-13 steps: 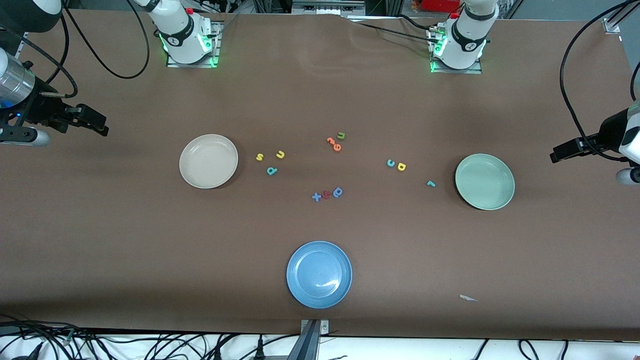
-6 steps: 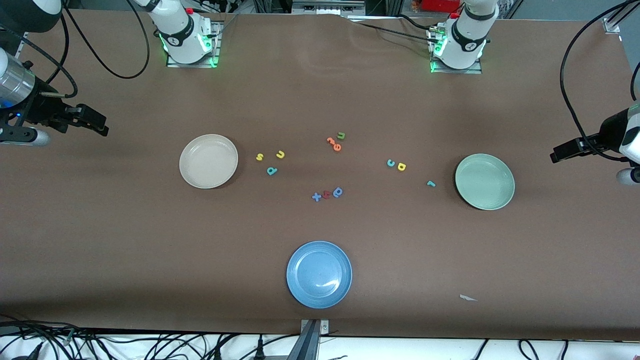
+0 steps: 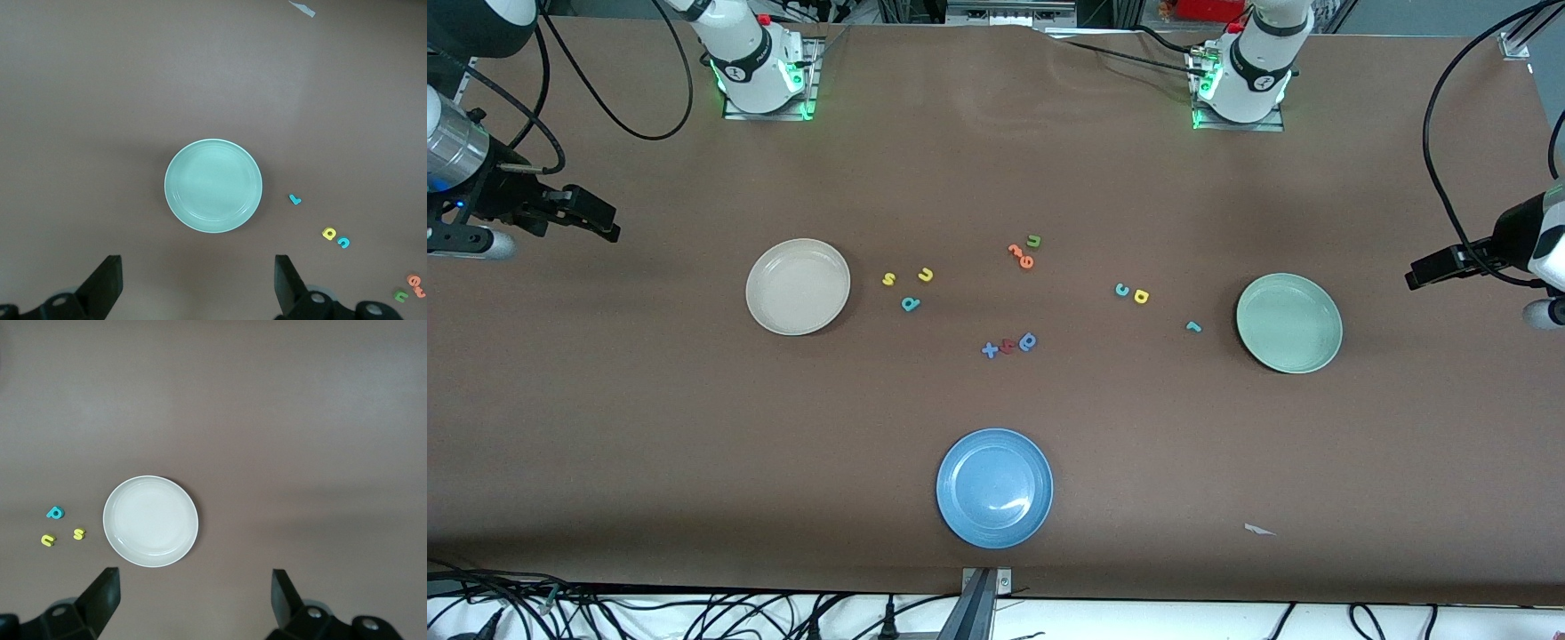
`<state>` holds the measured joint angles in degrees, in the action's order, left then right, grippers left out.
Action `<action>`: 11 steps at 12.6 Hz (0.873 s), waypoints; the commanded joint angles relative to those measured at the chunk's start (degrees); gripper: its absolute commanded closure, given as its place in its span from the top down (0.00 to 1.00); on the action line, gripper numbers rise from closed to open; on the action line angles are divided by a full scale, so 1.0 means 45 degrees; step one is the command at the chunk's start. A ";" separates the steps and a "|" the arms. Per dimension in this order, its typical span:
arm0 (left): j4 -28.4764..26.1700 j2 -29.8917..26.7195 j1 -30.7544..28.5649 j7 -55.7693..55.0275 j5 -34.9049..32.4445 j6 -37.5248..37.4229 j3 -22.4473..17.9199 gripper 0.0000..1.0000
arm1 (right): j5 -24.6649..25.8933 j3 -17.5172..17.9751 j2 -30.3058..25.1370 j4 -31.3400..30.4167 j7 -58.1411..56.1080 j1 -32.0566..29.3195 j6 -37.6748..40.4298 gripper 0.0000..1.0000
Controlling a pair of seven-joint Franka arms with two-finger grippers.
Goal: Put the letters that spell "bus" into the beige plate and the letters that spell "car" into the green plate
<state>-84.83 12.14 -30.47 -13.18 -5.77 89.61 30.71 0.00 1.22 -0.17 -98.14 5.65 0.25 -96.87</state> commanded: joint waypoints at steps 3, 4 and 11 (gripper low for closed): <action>0.0160 -0.0081 -0.0006 -0.0157 -0.0085 -0.0264 0.0013 1.00 | 0.0078 0.0041 -0.0041 0.0129 -0.0063 -0.0035 0.0121 1.00; 0.0160 -0.0081 -0.0006 -0.0177 -0.0066 -0.0264 0.0032 1.00 | 0.0078 0.0041 -0.0041 0.0129 -0.0083 -0.0035 0.0121 1.00; 0.0179 -0.0081 -0.0006 -0.0333 -0.0065 -0.0264 0.0032 1.00 | 0.0078 0.0041 -0.0041 0.0129 -0.0083 -0.0035 0.0121 1.00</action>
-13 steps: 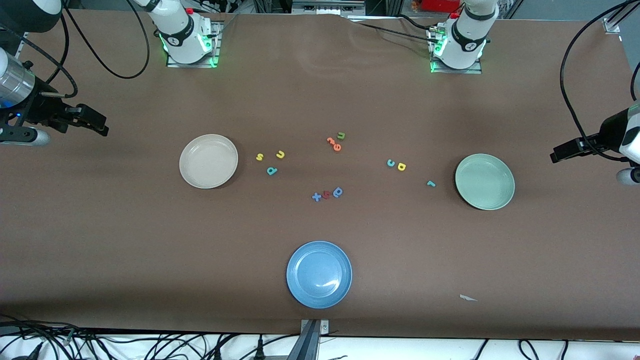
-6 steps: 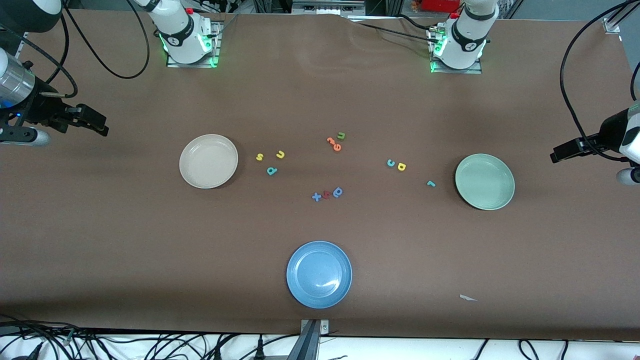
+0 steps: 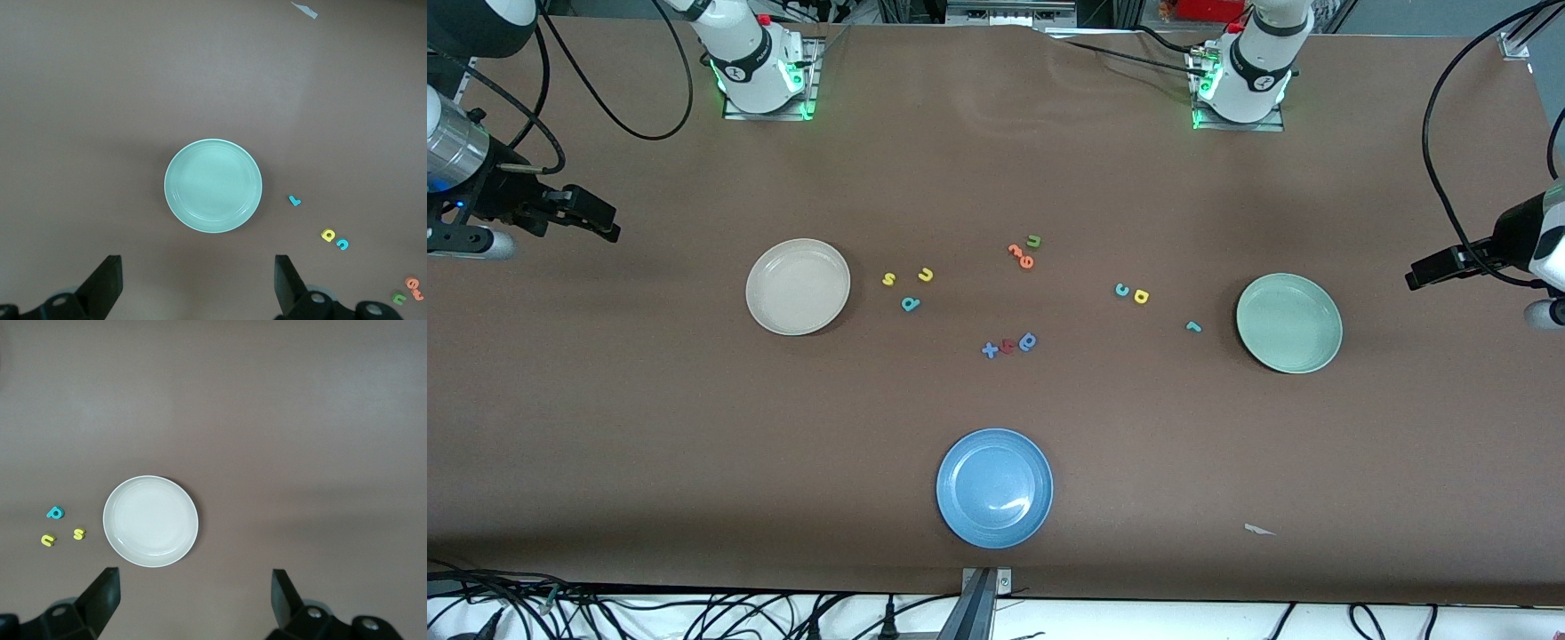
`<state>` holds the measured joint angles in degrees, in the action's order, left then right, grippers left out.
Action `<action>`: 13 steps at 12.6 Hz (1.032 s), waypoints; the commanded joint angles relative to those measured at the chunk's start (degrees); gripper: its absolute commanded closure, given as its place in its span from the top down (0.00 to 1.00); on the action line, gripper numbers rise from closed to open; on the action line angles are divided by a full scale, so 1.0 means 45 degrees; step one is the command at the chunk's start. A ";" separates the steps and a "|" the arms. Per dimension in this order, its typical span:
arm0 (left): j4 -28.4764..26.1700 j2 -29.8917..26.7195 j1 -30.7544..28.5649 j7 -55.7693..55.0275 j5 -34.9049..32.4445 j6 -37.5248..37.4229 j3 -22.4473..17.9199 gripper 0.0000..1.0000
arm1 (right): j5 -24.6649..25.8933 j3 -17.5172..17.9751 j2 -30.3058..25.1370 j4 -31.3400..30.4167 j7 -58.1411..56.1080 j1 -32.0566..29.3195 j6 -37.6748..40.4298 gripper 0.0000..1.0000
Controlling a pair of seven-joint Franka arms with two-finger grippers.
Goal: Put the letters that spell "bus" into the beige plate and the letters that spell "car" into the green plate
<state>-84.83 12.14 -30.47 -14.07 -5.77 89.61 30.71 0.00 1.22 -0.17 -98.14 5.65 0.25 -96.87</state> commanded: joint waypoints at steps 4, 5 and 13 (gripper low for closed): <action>0.0179 -0.0081 -0.0007 -0.0136 -0.0065 -0.0264 0.0032 1.00 | 0.0078 0.0041 -0.0041 0.0129 -0.0083 -0.0074 0.0121 1.00; 0.0179 -0.0081 -0.0007 -0.0136 -0.0065 -0.0264 0.0032 1.00 | 0.0078 0.0041 -0.0041 0.0129 -0.0063 -0.0035 0.0121 1.00; 0.0140 0.0309 0.0325 -0.2804 -0.0065 -0.0049 0.0305 1.00 | 0.0097 0.0119 -0.0060 0.0207 -0.0063 -0.0035 0.0277 1.00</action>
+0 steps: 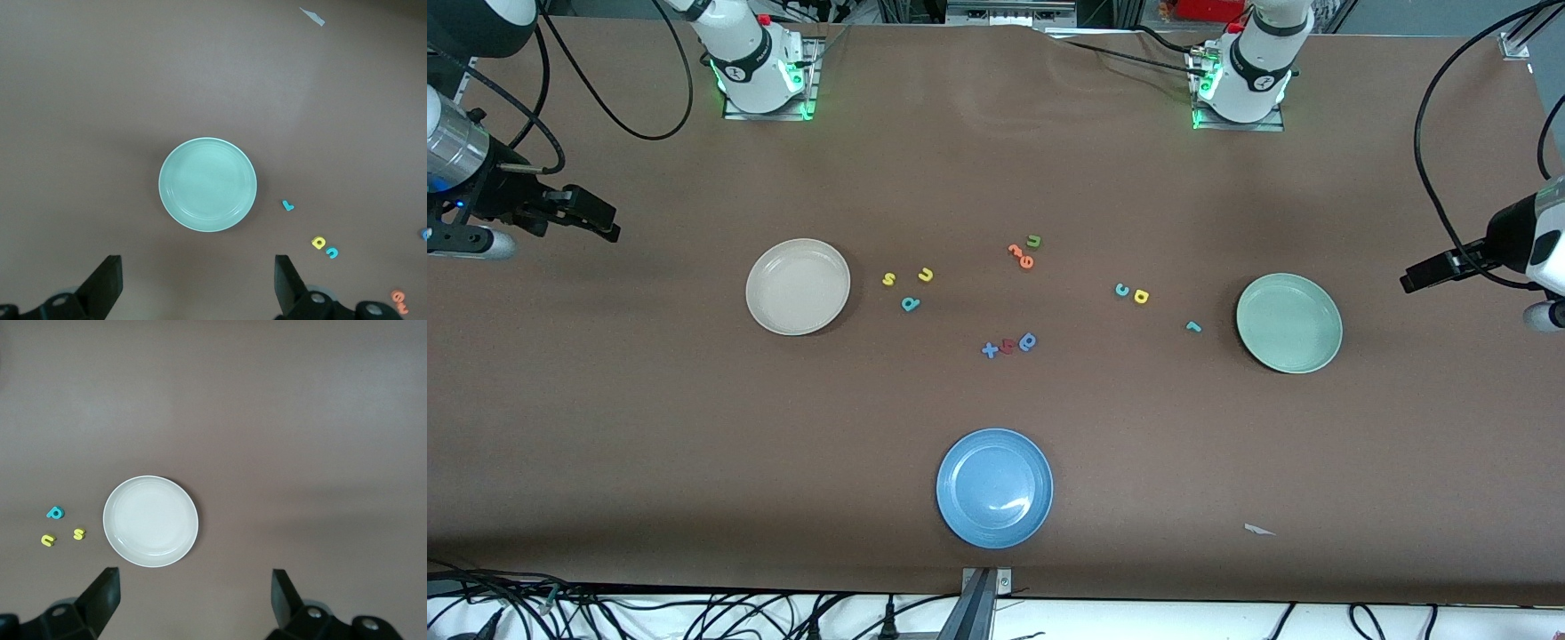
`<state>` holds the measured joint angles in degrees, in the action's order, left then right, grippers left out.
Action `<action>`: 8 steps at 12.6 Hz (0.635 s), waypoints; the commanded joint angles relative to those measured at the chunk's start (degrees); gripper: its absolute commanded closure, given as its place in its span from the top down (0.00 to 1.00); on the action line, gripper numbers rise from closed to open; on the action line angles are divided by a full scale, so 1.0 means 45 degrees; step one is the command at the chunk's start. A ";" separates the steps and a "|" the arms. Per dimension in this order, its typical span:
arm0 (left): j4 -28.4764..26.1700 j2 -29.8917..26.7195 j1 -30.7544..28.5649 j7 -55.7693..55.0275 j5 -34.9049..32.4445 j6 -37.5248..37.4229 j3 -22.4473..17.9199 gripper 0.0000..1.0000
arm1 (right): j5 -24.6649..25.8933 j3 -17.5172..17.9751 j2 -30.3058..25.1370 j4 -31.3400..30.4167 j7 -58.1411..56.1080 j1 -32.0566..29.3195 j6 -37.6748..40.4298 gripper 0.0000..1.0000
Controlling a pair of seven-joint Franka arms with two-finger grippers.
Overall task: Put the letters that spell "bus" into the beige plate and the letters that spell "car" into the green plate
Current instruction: 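Move the right gripper to the teal p while the left gripper reaches the teal l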
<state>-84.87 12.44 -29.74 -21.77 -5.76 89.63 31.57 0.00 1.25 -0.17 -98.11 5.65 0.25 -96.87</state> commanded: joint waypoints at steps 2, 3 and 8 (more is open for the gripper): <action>0.0032 0.0553 0.0456 -0.3450 -0.0067 0.0218 0.0114 1.00 | 0.0079 0.0191 -0.0041 0.0394 -0.0200 0.0023 0.0569 1.00; 0.0013 0.0729 0.0651 -0.4603 -0.0067 0.0239 0.0114 1.00 | 0.0078 0.0211 -0.0040 0.0395 -0.0123 0.0120 0.0589 1.00; -0.0181 0.1784 0.1023 -0.8534 0.0165 0.1115 0.0172 1.00 | 0.0019 0.0211 0.1088 0.0376 0.0267 0.2282 0.0221 1.00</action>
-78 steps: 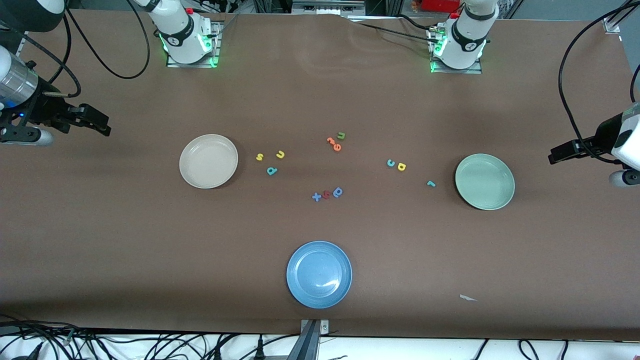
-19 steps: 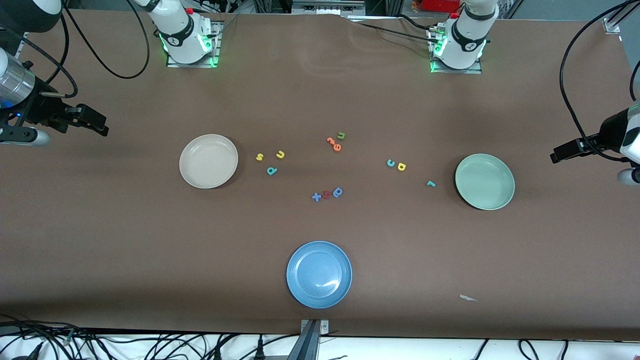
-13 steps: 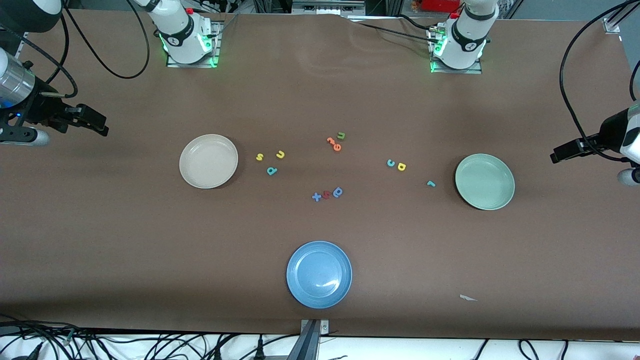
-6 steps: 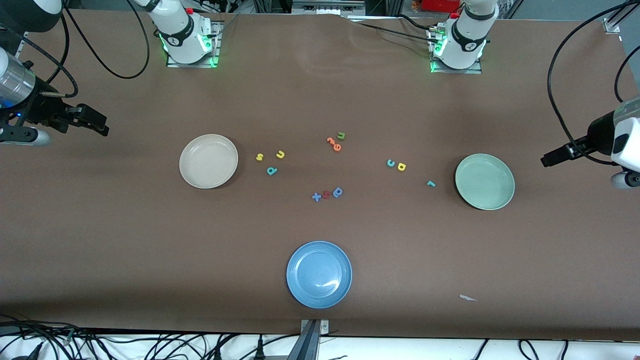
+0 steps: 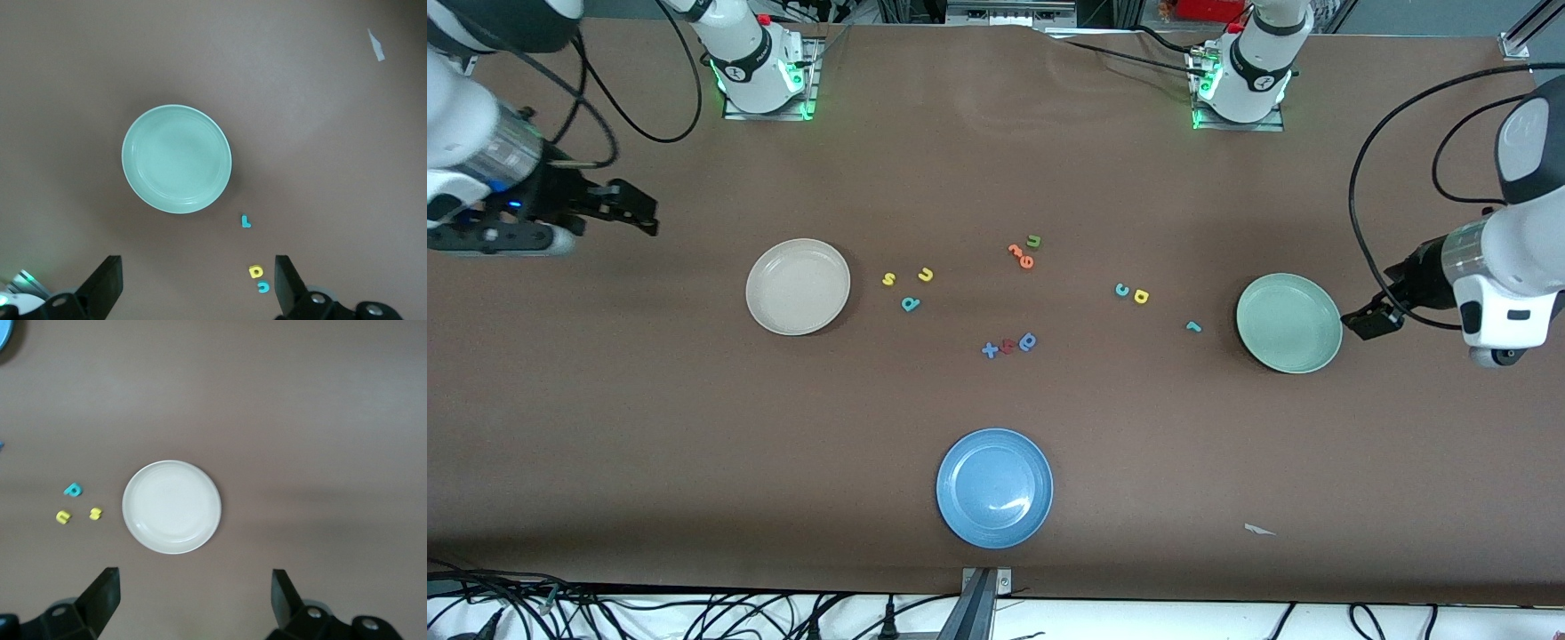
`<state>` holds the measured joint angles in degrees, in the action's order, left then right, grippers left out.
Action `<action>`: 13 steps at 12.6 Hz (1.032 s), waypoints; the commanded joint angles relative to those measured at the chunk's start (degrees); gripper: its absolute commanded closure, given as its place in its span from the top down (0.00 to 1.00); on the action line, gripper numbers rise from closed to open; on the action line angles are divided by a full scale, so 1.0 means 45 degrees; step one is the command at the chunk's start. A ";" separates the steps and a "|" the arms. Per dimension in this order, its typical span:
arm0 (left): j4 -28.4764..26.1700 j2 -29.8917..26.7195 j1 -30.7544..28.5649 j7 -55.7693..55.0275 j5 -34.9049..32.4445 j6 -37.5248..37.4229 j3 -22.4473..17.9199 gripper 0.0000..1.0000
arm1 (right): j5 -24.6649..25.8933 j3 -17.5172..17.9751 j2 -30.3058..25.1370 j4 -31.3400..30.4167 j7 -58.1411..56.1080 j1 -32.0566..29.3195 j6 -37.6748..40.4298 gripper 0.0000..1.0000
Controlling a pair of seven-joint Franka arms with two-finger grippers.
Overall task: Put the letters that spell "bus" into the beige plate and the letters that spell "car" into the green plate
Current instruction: 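Move the right gripper to the teal p while the left gripper reaches the teal l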
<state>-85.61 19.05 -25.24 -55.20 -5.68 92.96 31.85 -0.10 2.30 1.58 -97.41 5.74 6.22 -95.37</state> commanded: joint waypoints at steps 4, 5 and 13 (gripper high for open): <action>-0.1792 0.0338 0.0275 -0.3373 0.0441 0.2600 0.0149 1.00 | -0.0113 -0.0023 0.2768 0.0221 0.1205 0.2776 -0.0679 1.00; -0.2260 0.0338 0.0548 -0.3551 0.0422 0.2972 0.0150 1.00 | -0.0307 -0.0023 0.3199 0.0183 0.1554 0.3185 -0.1165 1.00; -0.6459 0.0454 0.0844 -0.5212 0.0208 0.8927 0.0208 0.93 | -0.0368 -0.0042 0.5681 -0.0206 0.7351 0.4671 -0.4758 0.99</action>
<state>-110.10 21.70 -21.54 -76.75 -4.56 128.02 32.69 -0.90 2.66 25.50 -97.69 33.61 25.35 -113.41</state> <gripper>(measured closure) 0.066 0.004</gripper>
